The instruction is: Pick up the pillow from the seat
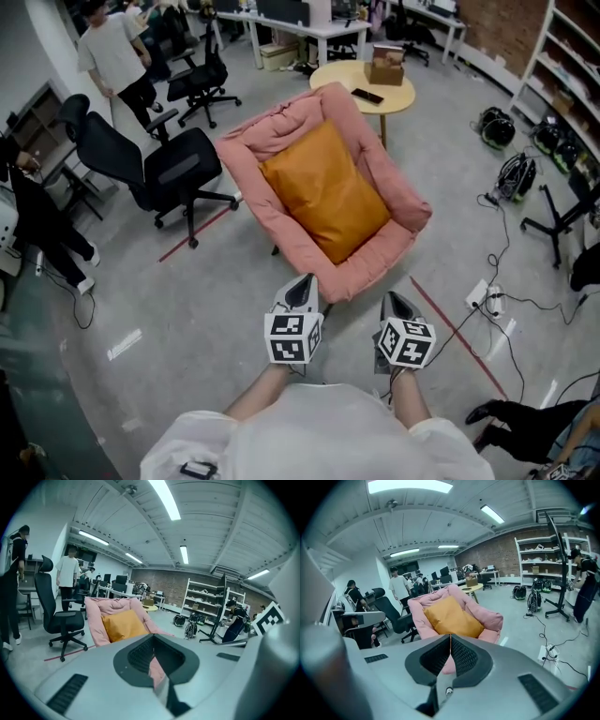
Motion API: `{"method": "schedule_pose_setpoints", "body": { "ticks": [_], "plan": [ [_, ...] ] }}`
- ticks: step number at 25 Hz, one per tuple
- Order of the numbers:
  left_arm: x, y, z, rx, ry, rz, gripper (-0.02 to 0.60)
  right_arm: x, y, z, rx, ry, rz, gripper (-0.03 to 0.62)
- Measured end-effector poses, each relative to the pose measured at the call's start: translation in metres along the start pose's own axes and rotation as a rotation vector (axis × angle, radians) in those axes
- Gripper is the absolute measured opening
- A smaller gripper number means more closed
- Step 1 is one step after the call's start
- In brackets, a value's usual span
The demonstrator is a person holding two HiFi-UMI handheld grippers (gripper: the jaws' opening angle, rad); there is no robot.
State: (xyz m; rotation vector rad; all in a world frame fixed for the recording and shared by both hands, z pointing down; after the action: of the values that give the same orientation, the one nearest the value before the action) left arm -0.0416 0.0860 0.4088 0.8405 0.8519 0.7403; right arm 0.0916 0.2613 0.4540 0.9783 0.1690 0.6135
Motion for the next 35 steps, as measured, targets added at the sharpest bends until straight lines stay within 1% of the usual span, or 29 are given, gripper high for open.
{"method": "schedule_pose_setpoints", "body": {
  "ticks": [3,6,15,17,23,29,32,35],
  "plan": [
    [-0.005,-0.014,0.024,-0.001,0.010,-0.008,0.008,0.009,-0.020,0.022,-0.001,0.012,-0.003,0.031],
    [-0.015,-0.028,0.046,-0.009,0.005,-0.019,0.008,0.009,-0.043,0.045,-0.002,0.004,-0.021,0.029],
    [-0.064,-0.074,0.120,-0.017,-0.026,-0.064,0.008,0.004,-0.105,0.124,-0.019,-0.013,-0.083,0.030],
    [-0.073,-0.079,0.135,-0.021,-0.029,-0.079,0.008,0.003,-0.114,0.139,-0.026,-0.017,-0.097,0.031],
    [-0.091,-0.081,0.167,-0.054,-0.038,-0.121,0.008,0.007,-0.125,0.168,-0.070,-0.013,-0.118,0.031],
    [-0.097,-0.069,0.191,-0.107,-0.058,-0.138,0.008,0.020,-0.124,0.191,-0.113,-0.011,-0.119,0.029],
    [-0.099,-0.062,0.205,-0.128,-0.078,-0.141,0.008,0.029,-0.120,0.209,-0.131,-0.029,-0.118,0.031],
    [-0.099,-0.064,0.218,-0.126,-0.104,-0.159,0.008,0.035,-0.122,0.231,-0.143,-0.067,-0.126,0.029]
  ]
}}
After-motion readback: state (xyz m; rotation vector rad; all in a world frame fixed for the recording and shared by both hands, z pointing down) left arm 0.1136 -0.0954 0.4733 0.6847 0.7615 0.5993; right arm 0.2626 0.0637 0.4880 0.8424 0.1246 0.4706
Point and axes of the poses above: the fingertips, and each gripper's own axes: z forward along the fingers, x to its right, y out of its underside, the point moved 6 cm from there along -z, backward along the fingers, and after that the axes turned 9 degrees about -z, right-handed, at the moved point
